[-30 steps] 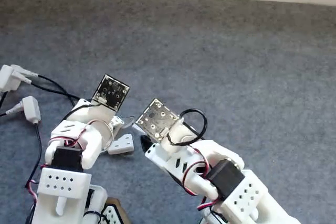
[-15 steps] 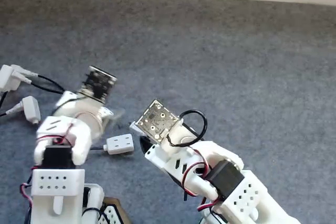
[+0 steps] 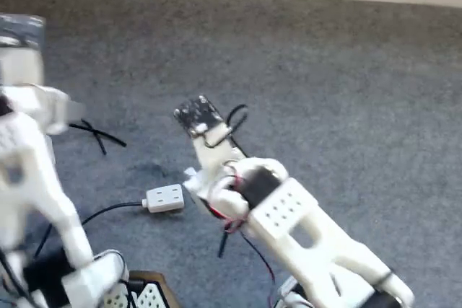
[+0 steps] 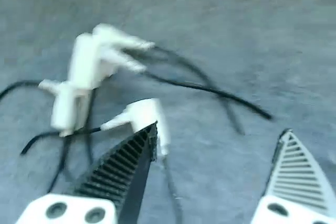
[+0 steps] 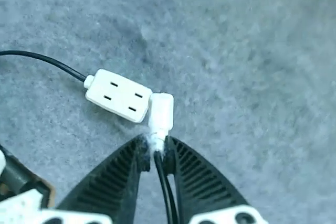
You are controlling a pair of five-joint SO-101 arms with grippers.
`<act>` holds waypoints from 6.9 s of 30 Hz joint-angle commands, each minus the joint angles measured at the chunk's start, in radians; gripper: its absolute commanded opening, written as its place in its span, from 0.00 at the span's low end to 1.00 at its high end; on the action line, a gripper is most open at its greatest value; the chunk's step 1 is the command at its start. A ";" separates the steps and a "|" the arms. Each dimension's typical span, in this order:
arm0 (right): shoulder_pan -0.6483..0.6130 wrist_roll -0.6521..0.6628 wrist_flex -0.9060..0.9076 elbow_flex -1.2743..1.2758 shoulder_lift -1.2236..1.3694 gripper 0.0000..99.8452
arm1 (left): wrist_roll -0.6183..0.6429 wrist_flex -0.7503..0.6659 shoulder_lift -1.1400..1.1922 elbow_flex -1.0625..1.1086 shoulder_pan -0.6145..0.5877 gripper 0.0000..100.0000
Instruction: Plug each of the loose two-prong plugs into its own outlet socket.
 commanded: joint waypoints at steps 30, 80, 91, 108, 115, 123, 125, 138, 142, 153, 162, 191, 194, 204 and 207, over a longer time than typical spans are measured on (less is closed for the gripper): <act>-0.090 -0.353 0.490 -0.888 0.773 0.01 | 0.006 0.060 1.437 -1.655 -0.456 0.35; -0.058 -0.361 0.498 -0.808 0.771 0.00 | 0.002 0.094 1.438 -1.656 -0.450 0.35; -0.099 -0.361 0.501 -0.817 0.768 0.00 | 0.002 0.092 1.438 -1.656 -0.450 0.35; -0.091 -0.361 0.526 -0.869 0.773 0.00 | 0.002 0.092 1.438 -1.656 -0.450 0.35; -0.094 -0.362 0.565 -0.938 0.776 0.00 | 0.002 0.094 1.438 -1.656 -0.450 0.35; -0.134 -0.399 0.538 -0.917 0.779 0.00 | 0.002 0.095 1.438 -1.656 -0.449 0.35; -0.139 -0.400 0.498 -0.878 0.779 0.00 | 0.002 0.095 1.438 -1.656 -0.449 0.35; -0.134 -0.396 0.458 -0.751 0.774 0.00 | 0.002 0.092 1.438 -1.656 -0.449 0.35; -0.136 -0.394 0.544 -0.845 0.776 0.00 | 0.002 0.094 1.438 -1.656 -0.449 0.35; -0.139 -0.394 0.552 -0.875 0.777 0.00 | 0.002 0.094 1.438 -1.656 -0.449 0.35; -0.194 -0.400 0.521 -0.871 0.779 0.00 | 0.002 0.094 1.438 -1.656 -0.449 0.35; -0.148 -0.394 0.499 -0.799 0.779 0.00 | 0.000 0.094 1.438 -1.655 -0.455 0.35; -0.148 -0.394 0.498 -0.799 0.779 0.00 | 0.000 0.094 1.438 -1.655 -0.455 0.35; -0.136 -0.394 0.506 -0.806 0.888 0.00 | 0.000 0.095 1.438 -1.655 -0.456 0.35; -0.108 -0.394 0.507 -0.829 0.941 0.00 | 0.000 0.095 1.438 -1.655 -0.458 0.35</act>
